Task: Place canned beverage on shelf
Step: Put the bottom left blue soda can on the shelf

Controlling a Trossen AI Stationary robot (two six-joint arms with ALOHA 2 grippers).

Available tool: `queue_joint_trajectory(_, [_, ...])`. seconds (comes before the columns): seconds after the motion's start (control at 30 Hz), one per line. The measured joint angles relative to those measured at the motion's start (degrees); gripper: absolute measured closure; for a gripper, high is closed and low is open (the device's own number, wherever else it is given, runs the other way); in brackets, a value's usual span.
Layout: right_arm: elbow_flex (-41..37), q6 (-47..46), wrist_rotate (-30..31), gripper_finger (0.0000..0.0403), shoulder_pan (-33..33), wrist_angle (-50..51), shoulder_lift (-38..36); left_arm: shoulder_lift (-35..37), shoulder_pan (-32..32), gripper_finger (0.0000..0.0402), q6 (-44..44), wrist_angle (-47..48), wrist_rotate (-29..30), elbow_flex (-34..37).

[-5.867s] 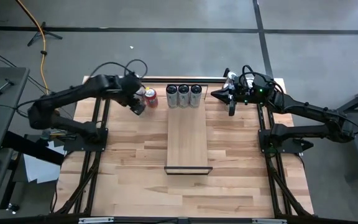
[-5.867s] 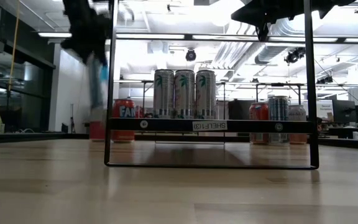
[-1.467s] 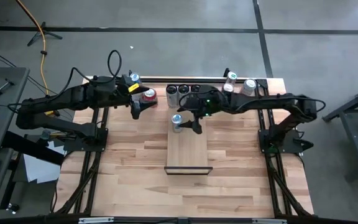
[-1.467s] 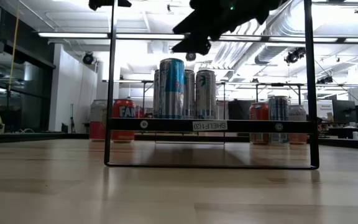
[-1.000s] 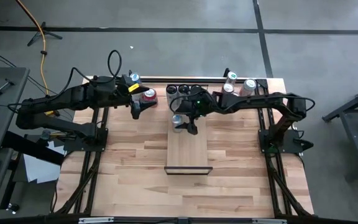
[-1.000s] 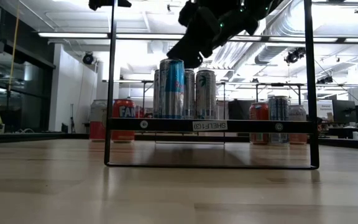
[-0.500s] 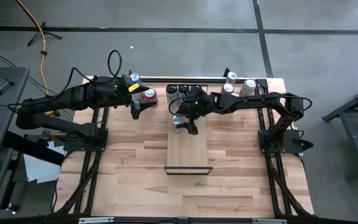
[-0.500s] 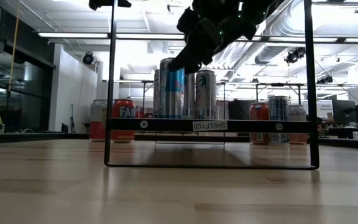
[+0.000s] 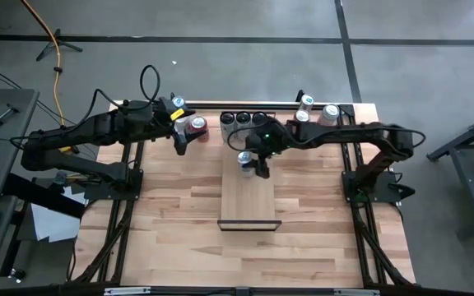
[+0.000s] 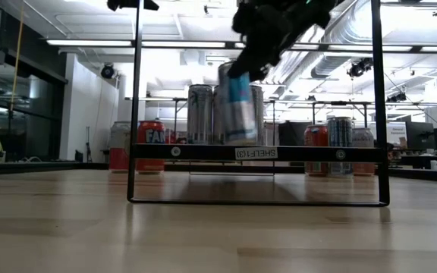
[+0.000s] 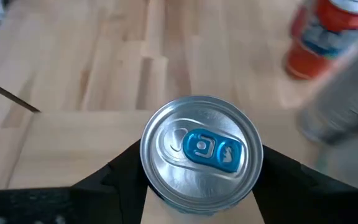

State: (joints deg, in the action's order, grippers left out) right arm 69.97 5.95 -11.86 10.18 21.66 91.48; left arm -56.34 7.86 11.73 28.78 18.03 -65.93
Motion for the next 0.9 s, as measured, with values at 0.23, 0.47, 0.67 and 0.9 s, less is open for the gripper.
queue_joint_trajectory(0.23, [-2.51, -4.47, 7.63, 0.0185, -2.83, 5.25, -7.19, 0.0, 1.19, 0.0076, 0.0, 0.03, 0.69, 0.0])
queue_joint_trajectory(0.47, [-16.12, -17.49, 12.99, 0.0185, -5.1, -3.62, -17.23, 0.0, 2.78, 0.0076, -2.09, 0.04, 0.67, 0.0])
queue_joint_trajectory(0.67, [-16.48, -24.17, 20.66, 0.0185, -7.14, -2.56, -18.12, 0.0, 4.04, 0.0076, -2.38, -0.21, 0.69, 0.0])
queue_joint_trajectory(0.9, [-4.84, -30.36, 31.23, 0.0185, -8.19, 5.01, -7.32, 0.0, 4.57, 0.0076, -1.37, -0.51, 0.76, 0.0])
